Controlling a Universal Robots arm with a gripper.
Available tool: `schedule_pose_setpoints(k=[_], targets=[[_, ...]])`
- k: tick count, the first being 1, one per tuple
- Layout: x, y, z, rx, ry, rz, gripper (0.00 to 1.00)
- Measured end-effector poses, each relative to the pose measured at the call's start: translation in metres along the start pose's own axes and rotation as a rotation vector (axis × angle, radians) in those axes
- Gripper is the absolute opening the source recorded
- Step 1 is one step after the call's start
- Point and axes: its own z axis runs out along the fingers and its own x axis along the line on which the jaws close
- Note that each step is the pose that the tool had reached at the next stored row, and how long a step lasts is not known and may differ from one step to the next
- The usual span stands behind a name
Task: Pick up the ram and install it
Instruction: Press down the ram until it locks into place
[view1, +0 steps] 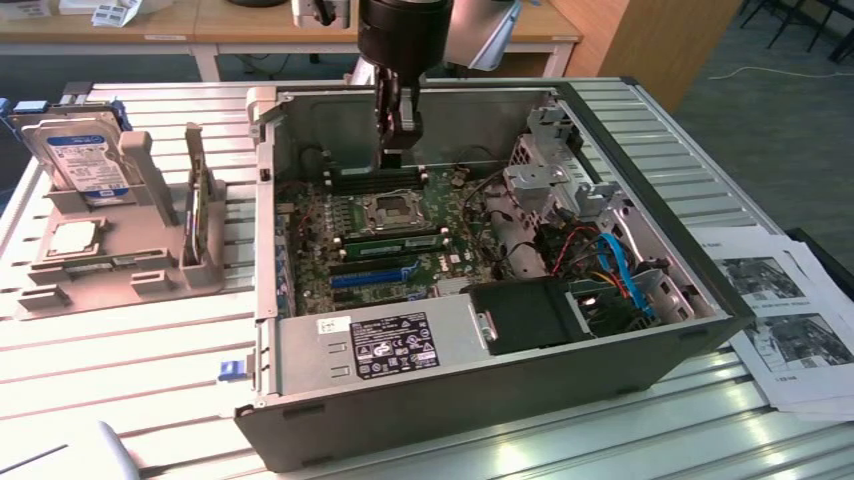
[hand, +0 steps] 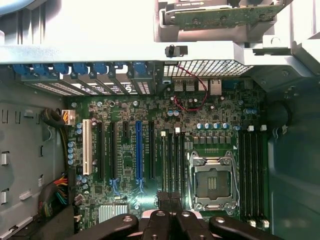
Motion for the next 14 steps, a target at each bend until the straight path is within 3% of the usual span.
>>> schedule_pose_setpoints(k=[4,14], targets=[[0.0,0.0,0.0,-0.0001,-0.0007,0.022,0.1],[0.0,0.0,0.0002,-0.0013,-0.0067,0.203,0.1]])
